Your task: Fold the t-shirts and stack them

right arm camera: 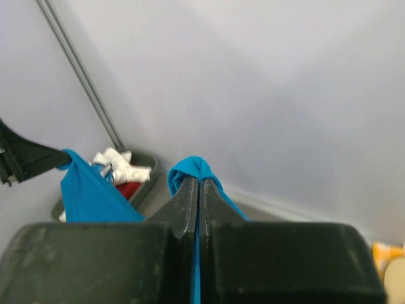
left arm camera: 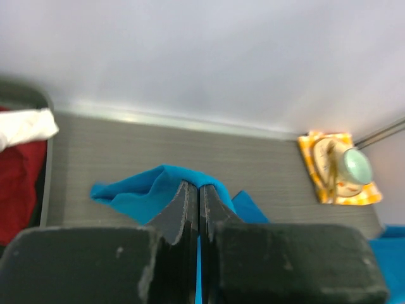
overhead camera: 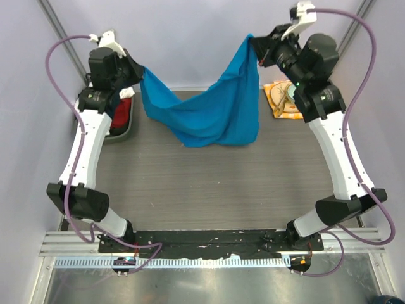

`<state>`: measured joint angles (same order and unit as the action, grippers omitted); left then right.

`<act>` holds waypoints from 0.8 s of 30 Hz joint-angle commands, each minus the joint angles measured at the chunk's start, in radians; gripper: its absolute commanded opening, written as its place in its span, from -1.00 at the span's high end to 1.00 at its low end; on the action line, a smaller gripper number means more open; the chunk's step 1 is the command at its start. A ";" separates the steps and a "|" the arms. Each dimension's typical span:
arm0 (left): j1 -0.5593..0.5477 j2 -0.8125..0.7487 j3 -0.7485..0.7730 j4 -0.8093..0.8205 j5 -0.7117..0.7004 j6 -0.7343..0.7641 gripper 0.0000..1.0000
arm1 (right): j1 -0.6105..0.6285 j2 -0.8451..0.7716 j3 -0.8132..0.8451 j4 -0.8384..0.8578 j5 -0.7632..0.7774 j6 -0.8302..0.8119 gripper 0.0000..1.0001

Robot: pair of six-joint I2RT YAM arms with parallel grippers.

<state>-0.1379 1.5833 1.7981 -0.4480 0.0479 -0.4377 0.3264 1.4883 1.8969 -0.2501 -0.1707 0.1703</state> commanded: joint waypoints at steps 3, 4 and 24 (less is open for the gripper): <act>-0.019 -0.258 0.148 0.023 0.082 0.019 0.99 | 0.011 -0.042 0.287 0.047 -0.067 -0.008 0.99; -0.019 -0.278 0.159 0.020 0.089 0.019 1.00 | 0.011 -0.055 0.289 0.060 -0.078 -0.003 0.99; -0.019 -0.220 0.349 -0.001 0.138 0.007 0.99 | 0.011 -0.051 0.450 0.045 0.006 -0.060 0.98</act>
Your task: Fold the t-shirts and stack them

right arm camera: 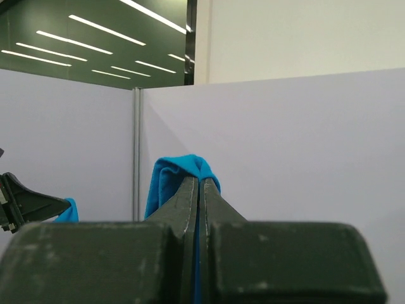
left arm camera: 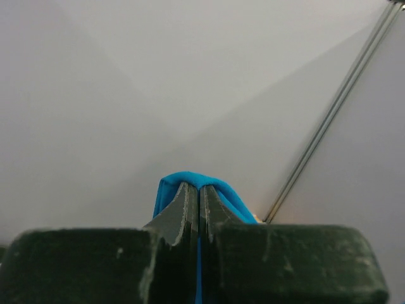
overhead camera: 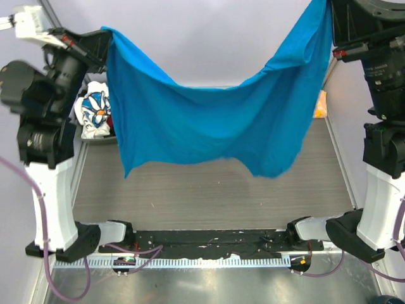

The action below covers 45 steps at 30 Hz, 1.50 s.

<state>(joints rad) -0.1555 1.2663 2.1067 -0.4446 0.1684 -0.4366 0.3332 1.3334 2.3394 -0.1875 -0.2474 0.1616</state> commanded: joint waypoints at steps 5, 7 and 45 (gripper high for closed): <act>-0.001 0.218 0.093 0.015 -0.001 0.027 0.99 | 0.004 0.222 0.041 -0.017 0.145 -0.108 0.99; -0.001 0.298 0.142 0.017 -0.006 0.032 0.99 | 0.001 0.292 0.084 -0.017 0.165 -0.117 0.99; -0.015 0.125 -0.883 0.364 -0.256 -0.042 0.99 | -0.102 -0.195 -1.184 0.208 0.215 0.108 0.98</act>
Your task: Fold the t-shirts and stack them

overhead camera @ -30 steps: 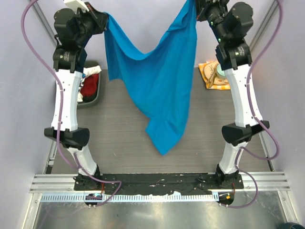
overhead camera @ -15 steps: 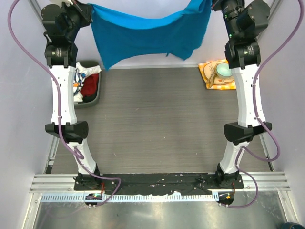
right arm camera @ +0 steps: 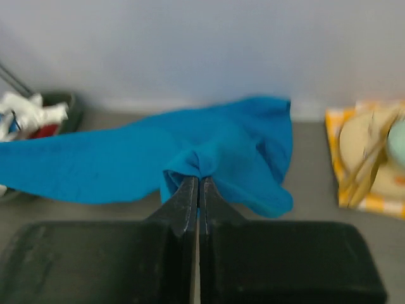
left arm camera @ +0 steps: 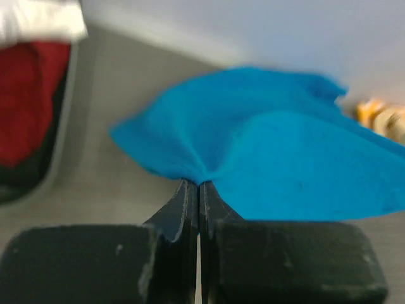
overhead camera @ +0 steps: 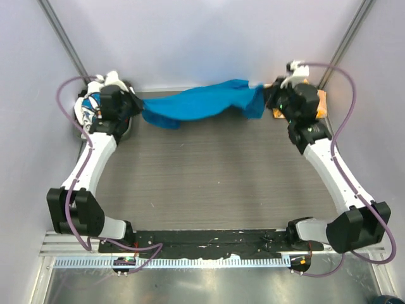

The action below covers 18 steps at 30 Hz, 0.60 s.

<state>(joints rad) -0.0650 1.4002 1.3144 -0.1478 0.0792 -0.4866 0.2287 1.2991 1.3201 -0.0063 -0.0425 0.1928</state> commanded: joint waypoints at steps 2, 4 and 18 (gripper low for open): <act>-0.128 0.005 -0.089 0.021 -0.118 -0.049 1.00 | 0.004 -0.210 -0.206 -0.039 0.019 0.076 0.99; -0.147 -0.016 -0.156 0.017 -0.113 -0.092 1.00 | 0.012 -0.289 -0.228 -0.095 0.039 0.086 0.99; -0.331 -0.283 -0.504 -0.291 -0.394 -0.335 1.00 | 0.127 -0.426 -0.289 -0.530 0.164 0.160 0.99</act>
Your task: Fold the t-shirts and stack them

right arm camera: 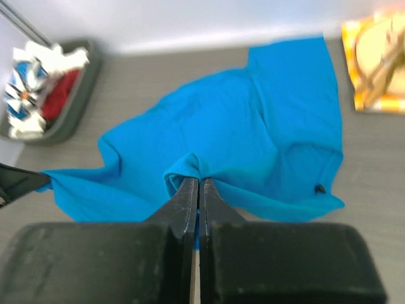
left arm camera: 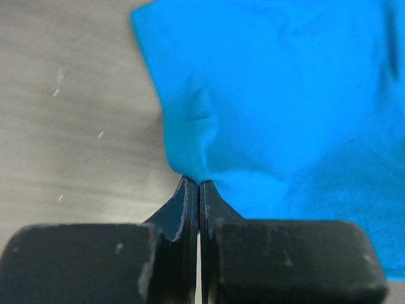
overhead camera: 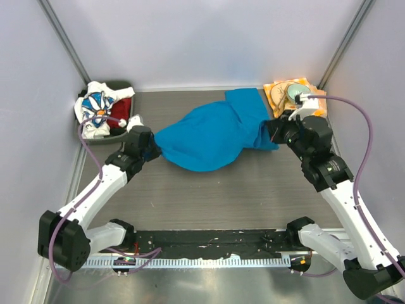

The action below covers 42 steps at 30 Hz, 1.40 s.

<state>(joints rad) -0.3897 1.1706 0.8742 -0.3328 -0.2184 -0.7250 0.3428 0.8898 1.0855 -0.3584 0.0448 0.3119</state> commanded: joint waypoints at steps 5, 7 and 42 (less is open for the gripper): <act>-0.021 -0.098 -0.095 -0.244 -0.118 -0.165 0.99 | 0.015 -0.048 -0.122 -0.318 0.098 0.073 0.70; -0.034 -0.143 -0.098 -0.305 -0.122 -0.192 0.89 | 0.015 -0.086 -0.122 -0.343 0.113 0.084 0.51; 0.074 0.708 0.577 -0.091 -0.016 -0.067 -0.99 | -0.010 1.147 0.649 0.039 0.000 0.139 -0.89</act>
<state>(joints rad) -0.3653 1.8400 1.3769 -0.4973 -0.2661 -0.7990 0.3416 1.9720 1.6466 -0.3538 0.1028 0.4438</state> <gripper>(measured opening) 0.996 0.946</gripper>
